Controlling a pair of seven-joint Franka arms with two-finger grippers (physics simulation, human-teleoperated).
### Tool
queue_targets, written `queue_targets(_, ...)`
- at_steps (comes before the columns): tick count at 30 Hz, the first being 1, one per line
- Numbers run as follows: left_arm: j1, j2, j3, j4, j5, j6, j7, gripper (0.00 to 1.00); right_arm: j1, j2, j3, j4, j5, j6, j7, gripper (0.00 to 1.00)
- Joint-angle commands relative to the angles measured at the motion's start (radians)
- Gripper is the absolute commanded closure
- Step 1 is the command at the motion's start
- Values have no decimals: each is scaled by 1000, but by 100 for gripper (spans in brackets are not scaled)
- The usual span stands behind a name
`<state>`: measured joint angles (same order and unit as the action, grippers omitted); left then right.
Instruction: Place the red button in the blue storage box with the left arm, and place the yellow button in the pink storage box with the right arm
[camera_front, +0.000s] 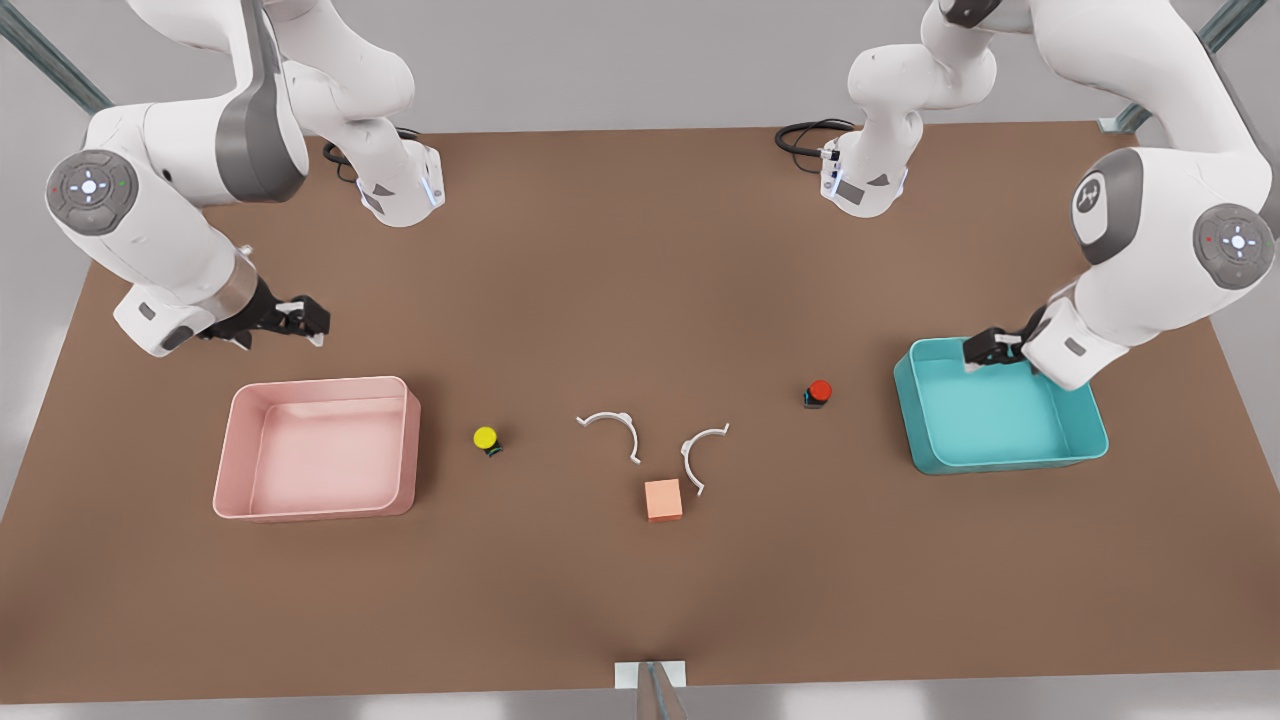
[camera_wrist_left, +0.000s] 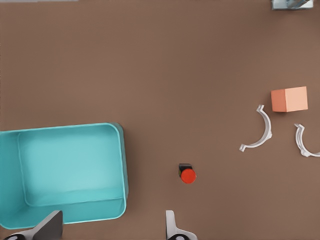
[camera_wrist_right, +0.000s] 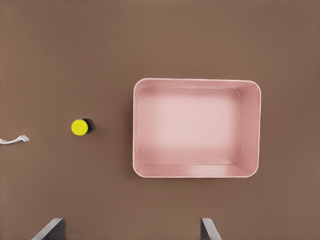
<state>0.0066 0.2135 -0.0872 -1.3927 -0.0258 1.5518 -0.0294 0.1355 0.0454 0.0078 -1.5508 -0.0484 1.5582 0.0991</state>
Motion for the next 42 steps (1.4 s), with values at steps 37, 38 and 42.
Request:
queue_targets(37, -218, 158, -8, -835, -105, 1033, -27, 13, 266, 462, 23, -259, 1, 786, 211, 0)
queue_targets(38, -217, 158, -8, -833, -105, 1033, -27, 19, 266, 461, 23, -275, 1, 792, 211, 0)
queue_targets(42, -217, 159, -8, -835, -105, 1033, -29, 36, 265, 456, 24, -301, 1, 839, 211, 14)
